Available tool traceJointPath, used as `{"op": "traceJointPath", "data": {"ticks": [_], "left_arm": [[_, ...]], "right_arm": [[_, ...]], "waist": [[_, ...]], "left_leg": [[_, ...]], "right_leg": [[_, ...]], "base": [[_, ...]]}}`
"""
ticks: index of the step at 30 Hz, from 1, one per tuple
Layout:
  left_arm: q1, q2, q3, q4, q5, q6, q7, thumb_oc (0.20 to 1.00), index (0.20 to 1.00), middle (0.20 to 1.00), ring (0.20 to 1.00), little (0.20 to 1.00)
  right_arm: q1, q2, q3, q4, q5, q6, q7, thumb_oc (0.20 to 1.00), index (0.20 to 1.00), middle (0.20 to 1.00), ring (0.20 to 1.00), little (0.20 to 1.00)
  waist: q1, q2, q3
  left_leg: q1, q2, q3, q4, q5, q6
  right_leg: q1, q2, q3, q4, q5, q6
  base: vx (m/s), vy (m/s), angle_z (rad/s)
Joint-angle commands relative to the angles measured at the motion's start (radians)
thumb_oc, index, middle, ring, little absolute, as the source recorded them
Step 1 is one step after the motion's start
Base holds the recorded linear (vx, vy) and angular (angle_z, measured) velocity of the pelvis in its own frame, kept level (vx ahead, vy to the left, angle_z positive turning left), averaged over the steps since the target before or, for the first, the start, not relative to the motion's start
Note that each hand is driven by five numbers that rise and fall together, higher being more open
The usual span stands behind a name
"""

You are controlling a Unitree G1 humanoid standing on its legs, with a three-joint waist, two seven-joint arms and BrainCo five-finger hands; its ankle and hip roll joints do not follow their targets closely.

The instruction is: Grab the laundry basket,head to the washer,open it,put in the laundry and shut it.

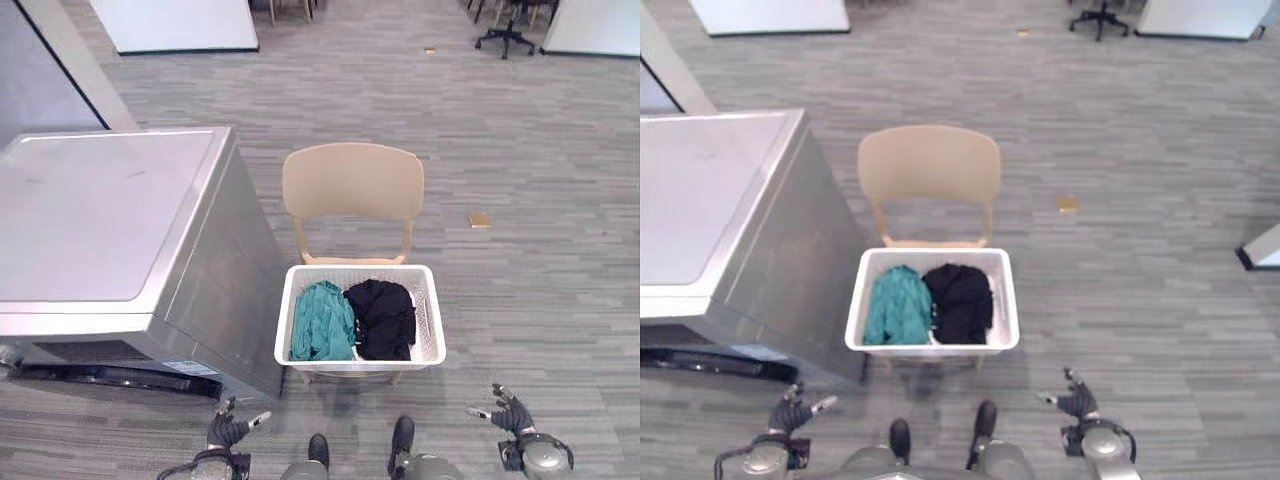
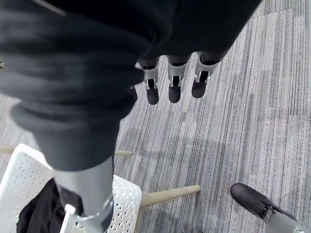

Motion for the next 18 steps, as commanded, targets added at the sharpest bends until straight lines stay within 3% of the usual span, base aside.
{"op": "traceJointPath", "data": {"ticks": [1, 8, 10, 12, 13, 14, 15, 16, 18], "left_arm": [[-0.054, 0.015, 0.018, -0.002, 0.027, -0.03, 0.026, 1.0, 1.0, 1.0, 1.0, 1.0], [-0.11, 0.02, -0.011, 0.0, 0.013, -0.046, 0.05, 1.0, 1.0, 1.0, 1.0, 1.0], [-0.12, 0.008, -0.02, -0.008, 0.021, -0.044, 0.055, 1.0, 1.0, 1.0, 1.0, 1.0], [-0.13, 0.0, -0.029, -0.012, 0.029, -0.042, 0.059, 1.0, 1.0, 1.0, 1.0, 1.0], [-0.13, 0.0, -0.029, -0.011, 0.029, -0.042, 0.06, 1.0, 1.0, 1.0, 1.0, 1.0], [-0.138, -0.001, -0.032, -0.02, 0.028, -0.04, 0.055, 1.0, 1.0, 1.0, 1.0, 1.0], [-0.137, -0.001, -0.032, -0.021, 0.028, -0.039, 0.054, 1.0, 1.0, 1.0, 1.0, 1.0], [-0.143, -0.007, -0.048, -0.013, 0.039, -0.04, 0.051, 1.0, 1.0, 1.0, 1.0, 1.0], [-0.153, 0.005, -0.049, -0.008, 0.047, -0.042, 0.054, 1.0, 1.0, 1.0, 1.0, 1.0]], "right_arm": [[-0.056, -0.004, 0.002, -0.037, 0.004, -0.032, -0.006, 1.0, 1.0, 1.0, 1.0, 1.0], [-0.098, -0.024, 0.014, -0.019, 0.028, -0.044, -0.043, 1.0, 1.0, 1.0, 1.0, 1.0], [-0.095, -0.017, 0.006, -0.002, 0.031, -0.033, -0.051, 1.0, 1.0, 1.0, 1.0, 1.0], [-0.082, -0.007, -0.011, 0.003, 0.039, -0.027, -0.058, 1.0, 1.0, 1.0, 1.0, 1.0], [-0.081, -0.007, -0.012, 0.002, 0.039, -0.027, -0.058, 1.0, 1.0, 1.0, 1.0, 1.0], [-0.069, 0.007, -0.023, 0.015, 0.044, -0.018, -0.051, 1.0, 1.0, 1.0, 1.0, 1.0], [-0.069, 0.007, -0.023, 0.015, 0.044, -0.019, -0.051, 1.0, 1.0, 1.0, 1.0, 1.0], [-0.063, 0.018, -0.031, 0.027, 0.049, -0.019, -0.055, 1.0, 1.0, 1.0, 1.0, 1.0], [-0.07, 0.035, -0.031, 0.033, 0.051, -0.014, -0.056, 1.0, 1.0, 1.0, 1.0, 1.0]], "waist": [[0.022, -0.012, 0.021], [0.041, -0.003, 0.061], [0.025, -0.003, 0.055], [0.0, -0.004, 0.044], [0.0, -0.004, 0.043], [-0.016, 0.002, 0.028], [-0.016, 0.002, 0.028], [-0.021, 0.005, 0.015], [-0.025, -0.01, 0.019]], "left_leg": [[-0.019, -0.028, -0.008, 0.096, -0.054, 0.006], [-0.167, -0.028, -0.045, 0.202, -0.048, -0.023], [-0.136, 0.065, 0.027, 0.177, -0.044, -0.046], [-0.123, 0.14, 0.152, 0.146, 0.001, -0.066], [-0.123, 0.14, 0.151, 0.144, 0.003, -0.067], [-0.109, 0.167, 0.209, 0.113, 0.016, -0.08], [-0.107, 0.165, 0.21, 0.108, 0.019, -0.079], [-0.107, 0.145, 0.2, 0.105, 0.008, -0.077], [-0.129, 0.108, 0.181, 0.133, -0.024, -0.059]], "right_leg": [[0.057, -0.047, 0.01, 0.1, -0.227, 0.095], [0.01, -0.09, -0.079, 0.086, -0.206, 0.092], [0.02, -0.126, -0.123, 0.083, -0.209, 0.112], [0.026, -0.159, -0.175, 0.079, -0.196, 0.127], [0.026, -0.159, -0.176, 0.079, -0.196, 0.127], [0.03, -0.179, -0.204, 0.075, -0.181, 0.138], [0.031, -0.179, -0.205, 0.074, -0.179, 0.139], [0.045, -0.211, -0.229, 0.075, -0.157, 0.156], [0.032, -0.248, -0.209, 0.095, -0.137, 0.169]], "base": [[-0.06, -0.068, 0.2], [-0.12, 0.009, 0.65], [-0.01, 0.281, 0.76], [0.02, 0.226, 0.65], [0.0, 0.298, 0.65], [0.01, 0.2, 0.69], [0.1, 0.488, 0.68], [0.1, 0.398, 0.67], [0.1, 0.44, 0.73]]}}
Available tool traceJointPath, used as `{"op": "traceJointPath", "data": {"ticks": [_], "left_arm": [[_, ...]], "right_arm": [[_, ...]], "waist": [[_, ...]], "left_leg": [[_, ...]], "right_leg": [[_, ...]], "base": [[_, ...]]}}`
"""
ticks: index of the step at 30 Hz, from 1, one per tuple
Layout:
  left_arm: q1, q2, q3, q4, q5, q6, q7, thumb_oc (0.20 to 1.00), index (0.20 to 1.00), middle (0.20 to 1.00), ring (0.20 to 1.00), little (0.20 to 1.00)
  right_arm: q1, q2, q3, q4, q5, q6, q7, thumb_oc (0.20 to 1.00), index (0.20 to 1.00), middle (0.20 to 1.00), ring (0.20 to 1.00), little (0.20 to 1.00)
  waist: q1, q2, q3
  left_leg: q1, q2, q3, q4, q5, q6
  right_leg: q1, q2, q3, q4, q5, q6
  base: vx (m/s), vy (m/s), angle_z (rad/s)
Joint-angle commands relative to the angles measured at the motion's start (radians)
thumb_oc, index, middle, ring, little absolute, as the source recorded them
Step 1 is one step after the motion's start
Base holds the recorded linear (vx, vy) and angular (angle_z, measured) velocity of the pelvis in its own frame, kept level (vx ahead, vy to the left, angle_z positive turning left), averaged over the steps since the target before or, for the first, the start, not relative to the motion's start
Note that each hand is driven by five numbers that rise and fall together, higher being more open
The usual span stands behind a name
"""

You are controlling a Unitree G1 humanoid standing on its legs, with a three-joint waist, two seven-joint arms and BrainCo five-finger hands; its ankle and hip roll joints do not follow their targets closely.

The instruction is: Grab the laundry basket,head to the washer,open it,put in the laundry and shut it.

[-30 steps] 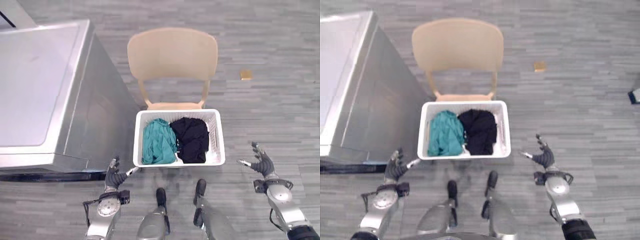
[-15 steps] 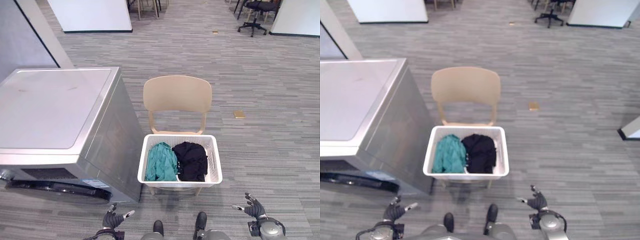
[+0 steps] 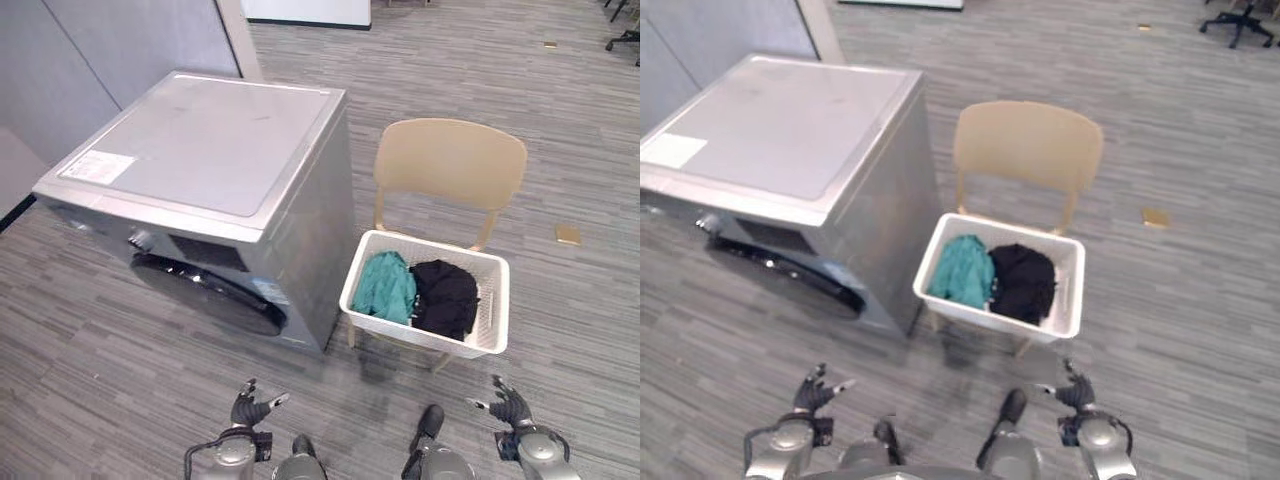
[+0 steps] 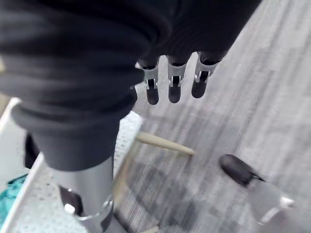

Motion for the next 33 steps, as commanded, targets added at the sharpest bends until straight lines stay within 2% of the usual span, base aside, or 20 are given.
{"op": "traceJointPath", "data": {"ticks": [1, 2, 3, 4, 5, 9, 12, 13, 14, 15, 20, 24, 30, 33], "left_arm": [[0.012, 0.09, 0.006, -0.065, 0.051, -0.036, 0.017, 1.0, 1.0, 1.0, 1.0, 1.0], [0.012, 0.091, 0.006, -0.065, 0.051, -0.035, 0.017, 1.0, 1.0, 1.0, 1.0, 1.0], [0.006, 0.111, 0.007, -0.07, 0.057, -0.036, 0.023, 1.0, 1.0, 1.0, 1.0, 1.0], [0.006, 0.112, 0.008, -0.07, 0.057, -0.035, 0.023, 1.0, 1.0, 1.0, 1.0, 1.0], [-0.007, 0.126, 0.019, -0.068, 0.047, -0.04, 0.035, 1.0, 1.0, 1.0, 1.0, 1.0], [-0.005, 0.121, 0.016, -0.062, 0.049, -0.047, 0.036, 1.0, 1.0, 1.0, 1.0, 1.0], [-0.007, 0.115, 0.008, -0.054, 0.05, -0.052, 0.034, 1.0, 1.0, 1.0, 1.0, 1.0], [-0.007, 0.115, 0.009, -0.054, 0.05, -0.052, 0.034, 1.0, 1.0, 1.0, 1.0, 1.0], [-0.003, 0.108, 0.003, -0.044, 0.061, -0.059, 0.033, 1.0, 1.0, 1.0, 1.0, 1.0], [0.001, 0.104, 0.004, -0.044, 0.058, -0.061, 0.033, 1.0, 1.0, 1.0, 1.0, 1.0], [0.012, 0.093, -0.012, -0.034, 0.065, -0.062, 0.026, 1.0, 1.0, 1.0, 1.0, 1.0], [0.017, 0.093, -0.021, -0.045, 0.046, -0.069, 0.042, 1.0, 1.0, 1.0, 1.0, 1.0], [0.01, 0.1, -0.051, -0.067, 0.005, -0.088, 0.069, 1.0, 1.0, 1.0, 1.0, 1.0], [0.009, 0.101, -0.065, -0.07, -0.005, -0.097, 0.076, 1.0, 1.0, 1.0, 1.0, 1.0]], "right_arm": [[-0.066, 0.01, 0.017, -0.046, 0.034, -0.023, -0.009, 1.0, 1.0, 1.0, 1.0, 1.0], [-0.065, 0.012, 0.016, -0.047, 0.034, -0.022, -0.009, 1.0, 1.0, 1.0, 1.0, 1.0], [-0.065, 0.034, 0.024, -0.056, 0.051, -0.023, 0.0, 1.0, 1.0, 1.0, 1.0, 1.0], [-0.066, 0.035, 0.024, -0.055, 0.052, -0.024, 0.0, 1.0, 1.0, 1.0, 1.0, 1.0], [-0.079, 0.037, 0.061, -0.079, 0.055, -0.031, 0.01, 1.0, 1.0, 1.0, 1.0, 1.0], [-0.11, 0.009, 0.138, -0.139, 0.015, -0.035, 0.024, 1.0, 1.0, 1.0, 1.0, 1.0], [-0.137, -0.015, 0.189, -0.193, -0.025, -0.035, 0.033, 1.0, 1.0, 1.0, 1.0, 1.0], [-0.137, -0.015, 0.189, -0.193, -0.025, -0.034, 0.033, 1.0, 1.0, 1.0, 1.0, 1.0], [-0.142, -0.021, 0.215, -0.236, -0.031, -0.046, 0.046, 1.0, 1.0, 1.0, 1.0, 1.0], [-0.152, -0.026, 0.229, -0.25, -0.033, -0.049, 0.053, 1.0, 1.0, 1.0, 1.0, 1.0], [-0.235, -0.042, 0.299, -0.331, -0.047, -0.065, 0.053, 1.0, 1.0, 1.0, 1.0, 1.0], [-0.347, -0.045, 0.333, -0.364, -0.049, -0.079, 0.023, 1.0, 1.0, 1.0, 1.0, 1.0], [-0.519, -0.065, 0.31, -0.36, -0.044, -0.085, -0.072, 1.0, 1.0, 1.0, 1.0, 1.0], [-0.56, -0.075, 0.288, -0.345, -0.031, -0.085, -0.106, 1.0, 1.0, 1.0, 1.0, 1.0]], "waist": [[0.045, 0.009, 0.003], [0.045, 0.006, 0.003], [0.04, -0.005, 0.021], [0.041, -0.007, 0.021], [0.021, -0.006, 0.037], [0.031, -0.006, 0.058], [0.044, -0.009, 0.07], [0.042, -0.01, 0.068], [0.048, -0.009, 0.069], [0.055, -0.007, 0.068], [0.092, 0.005, 0.047], [0.126, 0.014, 0.059], [0.18, 0.022, 0.097], [0.192, 0.025, 0.107]], "left_leg": [[0.004, 0.005, -0.059, -0.085, 0.047, -0.011], [0.003, 0.003, -0.058, -0.083, 0.044, -0.009], [0.0, -0.03, -0.091, -0.074, 0.015, 0.019], [0.0, -0.031, -0.089, -0.073, 0.014, 0.02], [0.006, -0.075, -0.126, -0.099, 0.025, 0.058], [0.045, -0.124, -0.169, -0.109, 0.003, 0.08], [0.06, -0.158, -0.232, -0.095, -0.016, 0.083], [0.056, -0.159, -0.233, -0.095, -0.014, 0.084], [0.052, -0.173, -0.276, -0.078, -0.021, 0.084], [0.047, -0.177, -0.293, -0.076, -0.019, 0.08], [0.022, -0.168, -0.327, -0.091, 0.006, 0.06], [0.003, -0.163, -0.352, -0.117, 0.034, 0.052], [-0.065, -0.163, -0.392, -0.155, 0.079, 0.045], [-0.083, -0.165, -0.403, -0.165, 0.091, 0.044]], "right_leg": [[0.098, -0.023, 0.087, 0.107, -0.154, 0.091], [0.096, -0.026, 0.088, 0.11, -0.155, 0.093], [0.069, -0.026, 0.172, 0.165, -0.162, 0.078], [0.065, -0.028, 0.175, 0.17, -0.164, 0.079], [-0.037, 0.093, 0.39, 0.259, -0.207, 0.047], [-0.08, 0.185, 0.406, 0.237, -0.22, 0.032], [-0.092, 0.212, 0.417, 0.175, -0.202, 0.037], [-0.094, 0.211, 0.416, 0.173, -0.2, 0.037], [-0.086, 0.224, 0.457, 0.169, -0.196, 0.037], [-0.079, 0.225, 0.463, 0.161, -0.189, 0.032], [-0.047, 0.209, 0.39, 0.105, -0.175, 0.026], [-0.044, 0.203, 0.352, 0.084, -0.173, 0.027], [-0.084, 0.191, 0.304, 0.067, -0.163, 0.032], [-0.097, 0.187, 0.293, 0.064, -0.159, 0.034]], "base": [[0.05, 0.249, 0.38], [0.07, 0.268, 0.09], [0.05, 0.16, 0.18], [0.06, 0.386, 0.73], [0.06, 0.31, 0.55], [0.14, 0.133, 0.4], [0.14, -0.018, 0.49], [0.14, -0.079, 0.92], [0.11, -0.097, 1.09], [0.15, -0.136, 0.99], [0.08, -0.097, 0.75], [0.01, -0.029, 0.33], [-0.04, 0.002, 0.22], [-0.01, 0.025, 0.32]]}}
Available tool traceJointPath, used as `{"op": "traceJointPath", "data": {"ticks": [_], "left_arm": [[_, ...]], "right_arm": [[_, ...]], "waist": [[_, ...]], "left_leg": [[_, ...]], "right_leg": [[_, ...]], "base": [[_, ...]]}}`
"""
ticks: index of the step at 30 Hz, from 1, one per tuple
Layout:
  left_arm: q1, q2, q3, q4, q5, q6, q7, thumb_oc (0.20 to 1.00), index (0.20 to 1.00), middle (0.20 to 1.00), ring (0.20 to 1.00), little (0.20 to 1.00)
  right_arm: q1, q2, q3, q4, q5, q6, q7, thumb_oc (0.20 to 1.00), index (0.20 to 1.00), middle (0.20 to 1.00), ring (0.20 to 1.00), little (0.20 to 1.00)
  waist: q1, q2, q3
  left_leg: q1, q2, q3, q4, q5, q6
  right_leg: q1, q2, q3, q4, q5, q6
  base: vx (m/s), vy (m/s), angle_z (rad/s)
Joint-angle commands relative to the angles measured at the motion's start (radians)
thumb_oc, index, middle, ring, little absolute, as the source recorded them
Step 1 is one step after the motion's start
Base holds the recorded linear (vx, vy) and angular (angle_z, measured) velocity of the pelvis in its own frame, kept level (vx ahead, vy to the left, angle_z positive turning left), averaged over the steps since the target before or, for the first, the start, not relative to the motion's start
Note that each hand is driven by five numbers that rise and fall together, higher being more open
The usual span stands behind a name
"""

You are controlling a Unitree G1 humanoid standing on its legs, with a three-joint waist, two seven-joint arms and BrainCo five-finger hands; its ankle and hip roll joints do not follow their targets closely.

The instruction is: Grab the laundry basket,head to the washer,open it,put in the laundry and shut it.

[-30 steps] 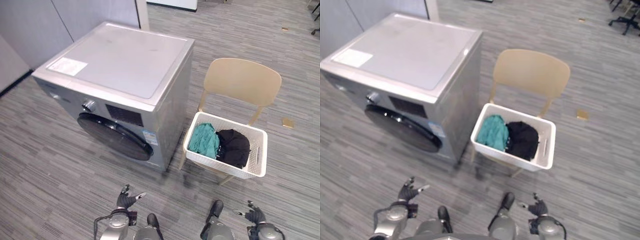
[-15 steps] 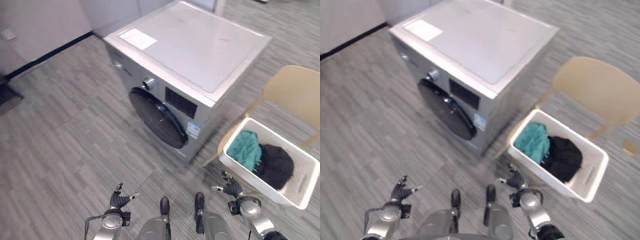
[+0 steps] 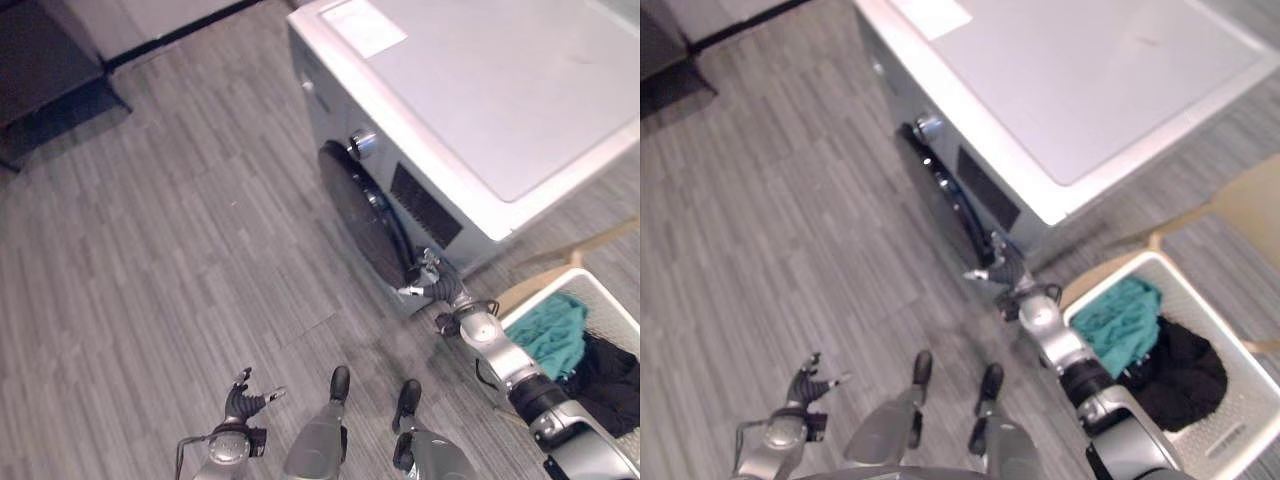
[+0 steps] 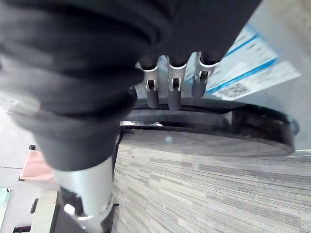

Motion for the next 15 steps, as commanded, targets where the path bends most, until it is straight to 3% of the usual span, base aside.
{"op": "traceJointPath", "data": {"ticks": [1, 8, 15], "left_arm": [[-0.017, 0.029, -0.02, -0.014, -0.031, -0.048, 0.036, 1.0, 1.0, 1.0, 1.0, 1.0], [-0.033, 0.028, -0.056, -0.019, -0.061, -0.059, 0.041, 1.0, 1.0, 1.0, 1.0, 1.0], [-0.066, 0.027, -0.074, -0.032, -0.091, -0.059, 0.054, 1.0, 1.0, 1.0, 1.0, 1.0]], "right_arm": [[-0.029, -0.024, -0.03, -0.033, 0.0, -0.056, -0.097, 1.0, 1.0, 1.0, 1.0, 1.0], [-0.096, -0.022, -0.086, 0.055, 0.069, -0.059, -0.164, 1.0, 1.0, 1.0, 1.0, 1.0], [-0.139, 0.056, -0.048, 0.102, 0.138, -0.062, -0.161, 1.0, 1.0, 1.0, 1.0, 1.0]], "waist": [[0.018, -0.061, 0.015], [0.05, -0.053, 0.041], [0.073, -0.038, 0.082]], "left_leg": [[0.036, -0.039, 0.016, 0.025, -0.074, 0.008], [-0.015, -0.051, -0.014, 0.011, -0.053, 0.006], [-0.066, -0.065, -0.03, 0.032, -0.056, 0.014]], "right_leg": [[-0.019, -0.08, 0.012, -0.004, -0.047, 0.1], [-0.055, -0.095, -0.003, 0.0, -0.042, 0.103], [-0.088, -0.11, -0.001, 0.011, -0.035, 0.105]], "base": [[0.0, 0.046, 0.2], [0.0, 0.028, 0.16], [0.0, 0.043, 0.08]]}}
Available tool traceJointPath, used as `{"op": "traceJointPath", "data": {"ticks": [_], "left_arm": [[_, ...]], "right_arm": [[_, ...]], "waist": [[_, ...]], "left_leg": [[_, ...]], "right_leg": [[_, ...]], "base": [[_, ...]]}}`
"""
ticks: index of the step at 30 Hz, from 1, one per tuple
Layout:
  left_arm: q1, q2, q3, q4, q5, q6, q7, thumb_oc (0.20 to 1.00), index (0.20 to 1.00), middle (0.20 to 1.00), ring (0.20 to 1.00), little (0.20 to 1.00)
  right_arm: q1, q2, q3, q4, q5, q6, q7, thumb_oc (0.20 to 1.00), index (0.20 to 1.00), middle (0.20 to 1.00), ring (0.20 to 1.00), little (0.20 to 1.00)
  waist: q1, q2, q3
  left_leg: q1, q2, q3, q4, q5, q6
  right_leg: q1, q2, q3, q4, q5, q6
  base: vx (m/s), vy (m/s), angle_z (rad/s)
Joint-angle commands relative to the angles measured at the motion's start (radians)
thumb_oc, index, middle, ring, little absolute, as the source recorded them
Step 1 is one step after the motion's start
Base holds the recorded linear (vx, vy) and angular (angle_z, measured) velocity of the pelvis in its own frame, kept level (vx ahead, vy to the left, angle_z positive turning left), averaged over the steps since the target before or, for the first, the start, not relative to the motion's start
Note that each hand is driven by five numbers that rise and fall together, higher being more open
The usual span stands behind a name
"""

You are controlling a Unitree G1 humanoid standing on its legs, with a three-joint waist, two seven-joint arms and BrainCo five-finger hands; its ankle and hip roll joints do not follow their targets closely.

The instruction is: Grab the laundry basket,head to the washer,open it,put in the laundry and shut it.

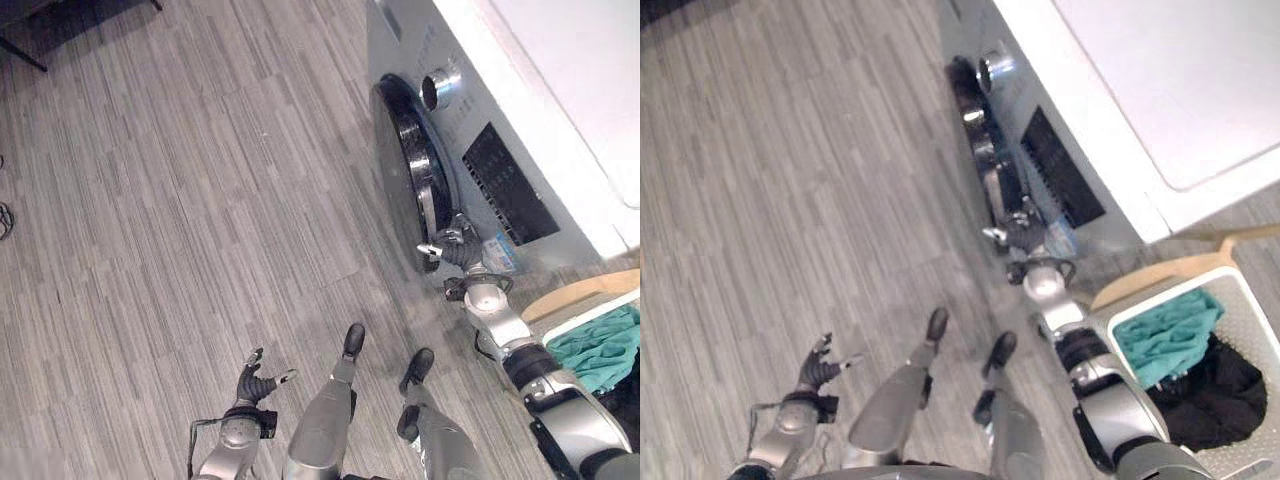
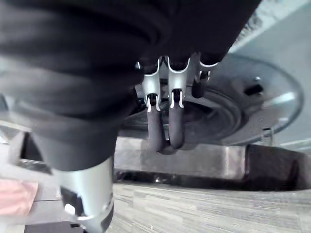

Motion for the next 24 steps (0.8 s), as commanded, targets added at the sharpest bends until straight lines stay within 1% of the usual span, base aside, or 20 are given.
{"op": "traceJointPath", "data": {"ticks": [1, 2, 3, 4, 5, 6, 7, 8, 9, 10, 11, 13, 15, 16, 17, 19, 20, 21, 22, 24], "left_arm": [[-0.038, 0.022, -0.017, -0.009, -0.051, -0.027, 0.025, 1.0, 1.0, 1.0, 1.0, 1.0], [-0.05, 0.017, -0.018, -0.013, -0.063, -0.025, 0.034, 1.0, 1.0, 1.0, 1.0, 1.0], [-0.05, 0.017, -0.018, -0.014, -0.063, -0.025, 0.033, 1.0, 1.0, 1.0, 1.0, 1.0], [-0.057, 0.014, -0.023, -0.017, -0.067, -0.024, 0.036, 1.0, 1.0, 1.0, 1.0, 1.0], [-0.079, 0.01, -0.04, -0.019, -0.071, -0.024, 0.04, 1.0, 1.0, 1.0, 1.0, 1.0], [-0.098, 0.013, -0.062, -0.019, -0.07, -0.028, 0.044, 1.0, 1.0, 1.0, 1.0, 1.0], [-0.099, 0.013, -0.061, -0.019, -0.07, -0.028, 0.044, 1.0, 1.0, 1.0, 1.0, 1.0], [-0.132, 0.019, -0.102, -0.018, -0.066, -0.038, 0.049, 1.0, 1.0, 1.0, 1.0, 1.0], [-0.136, 0.02, -0.103, -0.018, -0.066, -0.039, 0.049, 1.0, 1.0, 1.0, 1.0, 1.0], [-0.152, 0.025, -0.128, -0.018, -0.065, -0.047, 0.049, 1.0, 1.0, 1.0, 1.0, 1.0], [-0.178, 0.041, -0.156, -0.029, -0.064, -0.061, 0.049, 1.0, 1.0, 1.0, 1.0, 1.0], [-0.192, 0.057, -0.168, -0.042, -0.057, -0.073, 0.047, 1.0, 1.0, 1.0, 1.0, 1.0], [-0.202, 0.064, -0.175, -0.044, -0.048, -0.073, 0.043, 1.0, 1.0, 1.0, 1.0, 1.0], [-0.203, 0.072, -0.166, -0.049, -0.045, -0.071, 0.042, 1.0, 1.0, 1.0, 1.0, 1.0], [-0.203, 0.072, -0.166, -0.05, -0.045, -0.071, 0.042, 1.0, 1.0, 1.0, 1.0, 1.0], [-0.208, 0.074, -0.155, -0.054, -0.042, -0.065, 0.044, 1.0, 1.0, 1.0, 1.0, 1.0], [-0.208, 0.074, -0.155, -0.055, -0.042, -0.065, 0.044, 1.0, 1.0, 1.0, 1.0, 1.0], [-0.22, 0.067, -0.14, -0.068, -0.035, -0.054, 0.046, 1.0, 1.0, 1.0, 1.0, 1.0], [-0.225, 0.061, -0.136, -0.073, -0.028, -0.048, 0.047, 1.0, 1.0, 1.0, 1.0, 1.0], [-0.241, 0.05, -0.129, -0.092, 0.007, -0.038, 0.055, 1.0, 1.0, 1.0, 1.0, 1.0]], "right_arm": [[-0.004, 0.033, 0.044, -0.063, 0.059, -0.041, -0.004, 1.0, 1.0, 1.0, 1.0, 1.0], [-0.003, 0.085, 0.093, -0.117, 0.082, -0.05, 0.028, 1.0, 1.0, 1.0, 1.0, 1.0], [-0.003, 0.085, 0.093, -0.117, 0.082, -0.05, 0.028, 1.0, 1.0, 1.0, 1.0, 1.0], [-0.006, 0.121, 0.126, -0.138, 0.101, -0.059, 0.049, 1.0, 1.0, 1.0, 1.0, 1.0], [-0.039, 0.176, 0.2, -0.177, 0.101, -0.067, 0.08, 1.0, 1.0, 1.0, 1.0, 1.0], [-0.079, 0.205, 0.246, -0.184, 0.093, -0.073, 0.093, 1.0, 1.0, 1.0, 1.0, 1.0], [-0.079, 0.206, 0.246, -0.184, 0.093, -0.074, 0.093, 1.0, 1.0, 1.0, 1.0, 1.0], [-0.172, 0.244, 0.275, -0.181, 0.116, -0.092, 0.092, 1.0, 1.0, 1.0, 1.0, 1.0], [-0.175, 0.243, 0.272, -0.179, 0.116, -0.094, 0.092, 1.0, 1.0, 1.0, 1.0, 1.0], [-0.238, 0.26, 0.275, -0.17, 0.134, -0.102, 0.081, 1.0, 1.0, 1.0, 1.0, 1.0], [-0.343, 0.271, 0.261, -0.16, 0.154, -0.112, 0.06, 1.0, 1.0, 1.0, 1.0, 1.0], [-0.403, 0.258, 0.239, -0.176, 0.176, -0.127, 0.037, 1.0, 1.0, 1.0, 1.0, 1.0], [-0.43, 0.234, 0.224, -0.197, 0.191, -0.135, 0.03, 1.0, 1.0, 1.0, 1.0, 1.0], [-0.428, 0.194, 0.217, -0.237, 0.196, -0.131, 0.026, 1.0, 1.0, 1.0, 1.0, 1.0], [-0.427, 0.193, 0.217, -0.239, 0.196, -0.13, 0.026, 1.0, 1.0, 1.0, 1.0, 1.0], [-0.399, 0.16, 0.207, -0.273, 0.205, -0.126, 0.036, 1.0, 1.0, 1.0, 1.0, 1.0], [-0.398, 0.16, 0.206, -0.275, 0.205, -0.125, 0.036, 1.0, 1.0, 1.0, 1.0, 1.0], [-0.329, 0.122, 0.211, -0.338, 0.193, -0.116, 0.055, 1.0, 1.0, 1.0, 1.0, 1.0], [-0.291, 0.104, 0.22, -0.367, 0.175, -0.109, 0.065, 1.0, 1.0, 1.0, 1.0, 1.0], [-0.192, 0.051, 0.23, -0.439, 0.133, -0.097, 0.106, 1.0, 1.0, 1.0, 1.0, 1.0]], "waist": [[0.021, -0.031, -0.019], [0.029, -0.033, -0.007], [0.029, -0.033, -0.007], [0.036, -0.033, -0.002], [0.057, -0.026, 0.011], [0.074, -0.018, 0.017], [0.073, -0.018, 0.017], [0.103, -0.002, 0.012], [0.099, -0.001, 0.017], [0.121, 0.006, 0.007], [0.148, 0.016, 0.0], [0.17, 0.018, -0.005], [0.181, 0.011, -0.008], [0.183, -0.004, -0.009], [0.183, -0.004, -0.008], [0.175, -0.022, -0.008], [0.176, -0.022, -0.008], [0.153, -0.046, -0.006], [0.143, -0.053, -0.006], [0.104, -0.07, -0.007]], "left_leg": [[0.023, -0.035, 0.022, 0.038, -0.078, 0.008], [0.004, -0.039, 0.018, 0.062, -0.087, 0.012], [0.003, -0.039, 0.018, 0.062, -0.087, 0.013], [-0.003, -0.042, 0.013, 0.073, -0.092, 0.016], [-0.02, -0.049, -0.001, 0.101, -0.1, 0.018], [-0.032, -0.057, -0.015, 0.112, -0.1, 0.015], [-0.032, -0.057, -0.016, 0.113, -0.1, 0.015], [-0.031, -0.059, -0.043, 0.115, -0.12, 0.002], [-0.047, -0.068, -0.043, 0.118, -0.095, 0.007], [-0.039, -0.066, -0.061, 0.113, -0.114, -0.001], [-0.046, -0.077, -0.087, 0.107, -0.11, -0.006], [-0.049, -0.084, -0.104, 0.102, -0.104, -0.009], [-0.049, -0.089, -0.113, 0.094, -0.101, -0.01], [-0.043, -0.085, -0.112, 0.082, -0.099, -0.01], [-0.042, -0.085, -0.112, 0.081, -0.099, -0.01], [-0.034, -0.081, -0.107, 0.069, -0.097, -0.009], [-0.033, -0.081, -0.106, 0.068, -0.097, -0.009], [-0.018, -0.073, -0.093, 0.049, -0.095, -0.009], [-0.011, -0.069, -0.085, 0.04, -0.095, -0.009], [0.005, -0.06, -0.062, 0.023, -0.095, -0.01]], "right_leg": [[-0.04, -0.089, 0.056, 0.042, -0.038, 0.09], [-0.048, -0.09, 0.058, 0.045, -0.039, 0.09], [-0.048, -0.09, 0.058, 0.045, -0.039, 0.09], [-0.05, -0.092, 0.06, 0.048, -0.039, 0.09], [-0.051, -0.098, 0.051, 0.056, -0.043, 0.09], [-0.049, -0.103, 0.037, 0.056, -0.045, 0.09], [-0.049, -0.103, 0.036, 0.057, -0.045, 0.09], [-0.033, -0.103, 0.019, 0.057, -0.069, 0.097], [-0.043, -0.113, 0.007, 0.057, -0.047, 0.093], [-0.029, -0.107, -0.001, 0.057, -0.074, 0.096], [-0.018, -0.113, -0.032, 0.06, -0.086, 0.094], [-0.008, -0.119, -0.055, 0.069, -0.096, 0.093], [-0.001, -0.122, -0.069, 0.073, -0.101, 0.093], [0.004, -0.121, -0.074, 0.071, -0.103, 0.095], [0.004, -0.121, -0.074, 0.071, -0.103, 0.095], [0.009, -0.121, -0.071, 0.068, -0.1, 0.098], [0.009, -0.121, -0.07, 0.068, -0.1, 0.098], [0.012, -0.118, -0.062, 0.062, -0.094, 0.102], [0.013, -0.117, -0.057, 0.061, -0.092, 0.104], [0.012, -0.114, -0.04, 0.056, -0.082, 0.11]], "base": [[-0.02, 0.097, -0.02], [-0.01, 0.057, -0.03], [-0.01, 0.061, -0.04], [-0.02, 0.032, -0.01], [-0.03, 0.018, 0.0], [0.0, 0.0, 0.0], [0.06, -0.066, 0.0], [0.0, -0.011, 0.09], [0.09, -0.084, 0.31], [0.05, -0.045, 0.79], [0.15, -0.086, 0.9], [0.07, -0.006, 0.79], [0.06, -0.002, 0.71], [0.06, -0.003, 0.55], [0.05, 0.002, 0.49], [0.03, 0.002, 0.32], [0.04, -0.016, 0.22], [0.04, -0.021, 0.12], [0.04, -0.031, 0.02], [-0.03, 0.021, -0.23]]}}
